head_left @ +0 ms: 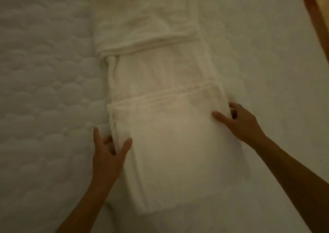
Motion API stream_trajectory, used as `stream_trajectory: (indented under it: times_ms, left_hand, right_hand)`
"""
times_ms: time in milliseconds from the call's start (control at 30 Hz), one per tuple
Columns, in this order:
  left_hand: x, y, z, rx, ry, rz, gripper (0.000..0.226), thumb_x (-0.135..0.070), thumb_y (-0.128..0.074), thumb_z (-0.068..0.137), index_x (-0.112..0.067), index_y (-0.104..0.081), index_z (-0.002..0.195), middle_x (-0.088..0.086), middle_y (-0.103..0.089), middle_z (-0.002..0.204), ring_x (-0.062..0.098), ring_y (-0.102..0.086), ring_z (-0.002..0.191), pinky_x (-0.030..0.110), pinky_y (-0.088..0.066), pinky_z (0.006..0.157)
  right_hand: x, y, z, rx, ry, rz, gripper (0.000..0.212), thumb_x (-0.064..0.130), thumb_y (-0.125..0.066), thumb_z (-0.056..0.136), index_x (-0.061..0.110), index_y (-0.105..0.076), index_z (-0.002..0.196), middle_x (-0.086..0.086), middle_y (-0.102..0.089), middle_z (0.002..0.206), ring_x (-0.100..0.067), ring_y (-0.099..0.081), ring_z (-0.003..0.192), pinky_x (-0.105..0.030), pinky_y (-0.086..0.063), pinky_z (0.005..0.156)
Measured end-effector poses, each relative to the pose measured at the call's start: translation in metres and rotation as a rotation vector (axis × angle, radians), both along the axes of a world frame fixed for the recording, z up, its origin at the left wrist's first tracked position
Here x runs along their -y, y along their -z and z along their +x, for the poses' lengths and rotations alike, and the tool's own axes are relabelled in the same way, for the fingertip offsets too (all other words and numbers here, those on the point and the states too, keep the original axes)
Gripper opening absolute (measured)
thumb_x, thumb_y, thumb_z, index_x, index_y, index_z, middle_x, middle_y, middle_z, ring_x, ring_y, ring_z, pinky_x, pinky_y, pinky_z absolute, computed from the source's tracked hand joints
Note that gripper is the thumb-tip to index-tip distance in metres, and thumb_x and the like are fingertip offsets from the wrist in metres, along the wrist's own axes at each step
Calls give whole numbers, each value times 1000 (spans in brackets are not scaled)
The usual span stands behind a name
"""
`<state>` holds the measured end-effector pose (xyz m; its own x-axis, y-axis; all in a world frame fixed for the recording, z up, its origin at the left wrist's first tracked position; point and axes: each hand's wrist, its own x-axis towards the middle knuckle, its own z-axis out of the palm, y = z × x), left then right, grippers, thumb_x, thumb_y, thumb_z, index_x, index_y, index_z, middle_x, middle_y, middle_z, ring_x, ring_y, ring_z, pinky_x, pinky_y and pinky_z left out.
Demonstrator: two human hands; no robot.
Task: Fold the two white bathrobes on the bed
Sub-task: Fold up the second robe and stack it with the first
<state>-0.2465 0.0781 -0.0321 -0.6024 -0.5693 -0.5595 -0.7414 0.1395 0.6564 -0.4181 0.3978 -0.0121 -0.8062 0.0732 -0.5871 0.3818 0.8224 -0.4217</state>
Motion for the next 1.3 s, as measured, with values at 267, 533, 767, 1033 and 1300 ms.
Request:
stream_trajectory:
  times_ms: [267, 533, 767, 1033, 1300]
  left_hand:
    - [-39, -5, 67, -62, 71, 240, 112, -28, -78, 84, -46, 9, 153, -25, -11, 151, 6, -32, 141, 27, -29, 113]
    - [-10, -92, 26, -153, 253, 218, 27, -15, -56, 100, -33, -72, 113, -23, -69, 119, -7, -59, 113, 28, -47, 102]
    - [95, -170, -141, -343, 183, 360, 37, -16, -43, 101, -30, -77, 97, 1, -76, 104, 7, -71, 86, 17, -52, 74]
    - [152, -149, -345, -419, -228, 399, 84, -77, -34, 90, -19, -32, 150, 20, -65, 128, 40, -66, 112, 49, -55, 95]
    - [90, 3, -361, -37, 814, -786, 68, -73, -6, 92, -49, 15, 152, -5, 15, 167, 23, 16, 153, 58, 5, 121]
  right_hand:
    - [-58, -29, 55, 445, 71, -389, 119, 73, -87, 40, 23, -51, 142, 5, -66, 129, -16, -64, 113, -40, -54, 91]
    - [-47, -92, 17, 217, 21, -550, 42, 10, -68, 87, 25, -57, 125, -14, -75, 92, -30, -75, 78, -41, -60, 57]
    - [7, -139, -149, -60, 191, -758, 46, -9, -43, 99, 26, -72, 100, 10, -77, 98, -25, -67, 112, -37, -59, 91]
    - [155, -151, -308, -163, 276, -575, 72, 65, -51, 94, 9, -48, 139, -20, -65, 125, -32, -67, 108, -46, -55, 93]
    - [224, -22, -304, -425, -571, 177, 75, 68, -36, 96, 42, -4, 159, -9, -6, 169, -28, -9, 155, -47, -11, 124]
